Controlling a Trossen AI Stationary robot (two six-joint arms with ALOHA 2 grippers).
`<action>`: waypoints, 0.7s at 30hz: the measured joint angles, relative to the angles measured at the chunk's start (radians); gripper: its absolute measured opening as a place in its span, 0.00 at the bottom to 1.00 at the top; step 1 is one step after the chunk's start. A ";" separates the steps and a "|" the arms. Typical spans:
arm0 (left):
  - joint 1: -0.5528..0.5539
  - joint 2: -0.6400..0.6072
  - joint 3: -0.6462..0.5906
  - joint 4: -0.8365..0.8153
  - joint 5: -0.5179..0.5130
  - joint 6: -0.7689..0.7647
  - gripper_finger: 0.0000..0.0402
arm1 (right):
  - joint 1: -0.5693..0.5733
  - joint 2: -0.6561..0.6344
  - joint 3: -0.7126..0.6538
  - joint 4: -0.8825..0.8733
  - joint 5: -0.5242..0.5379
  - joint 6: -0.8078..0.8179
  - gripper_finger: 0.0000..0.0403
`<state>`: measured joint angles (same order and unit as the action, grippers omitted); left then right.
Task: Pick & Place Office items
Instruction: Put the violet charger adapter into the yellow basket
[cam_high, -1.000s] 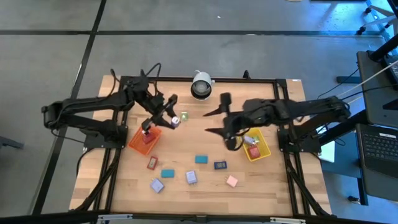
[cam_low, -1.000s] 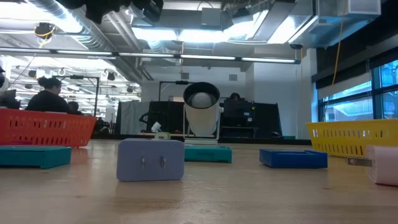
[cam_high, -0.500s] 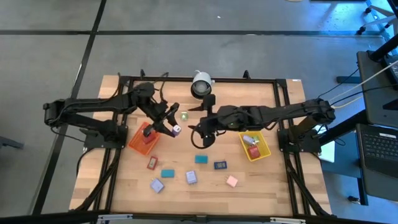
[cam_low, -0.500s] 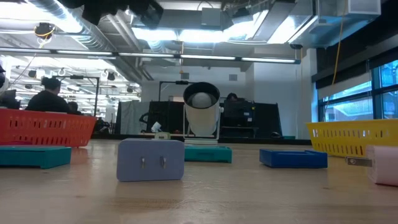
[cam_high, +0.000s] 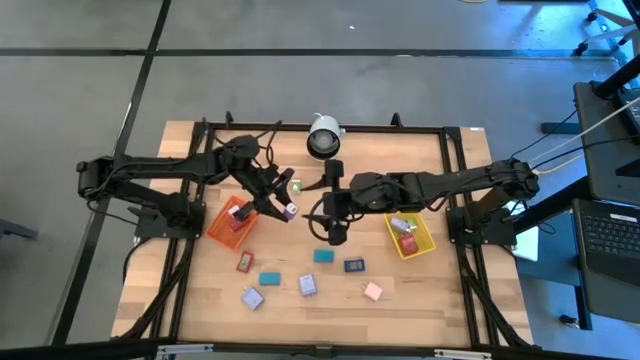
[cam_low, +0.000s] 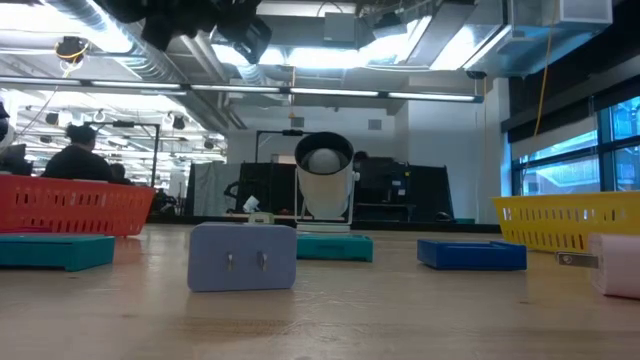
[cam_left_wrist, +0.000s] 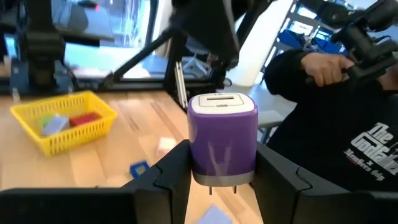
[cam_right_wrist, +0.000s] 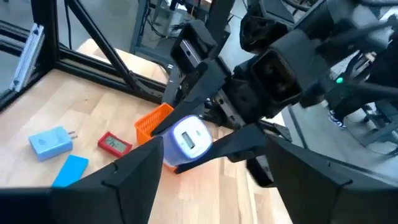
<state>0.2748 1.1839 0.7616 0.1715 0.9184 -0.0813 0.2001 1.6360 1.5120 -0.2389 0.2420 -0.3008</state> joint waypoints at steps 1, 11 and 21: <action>0.000 0.000 0.000 0.017 0.001 -0.006 0.33 | 0.000 0.004 0.000 0.003 0.000 0.003 0.71; 0.018 -0.002 0.000 0.122 0.018 -0.067 0.33 | 0.008 0.111 -0.001 0.085 0.122 -0.074 0.74; 0.018 -0.002 0.001 0.139 0.017 -0.072 0.33 | 0.018 0.110 -0.001 0.159 0.143 -0.103 0.74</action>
<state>0.2932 1.1816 0.7628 0.3105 0.9352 -0.1528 0.2180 1.7462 1.5112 -0.0802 0.3855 -0.4038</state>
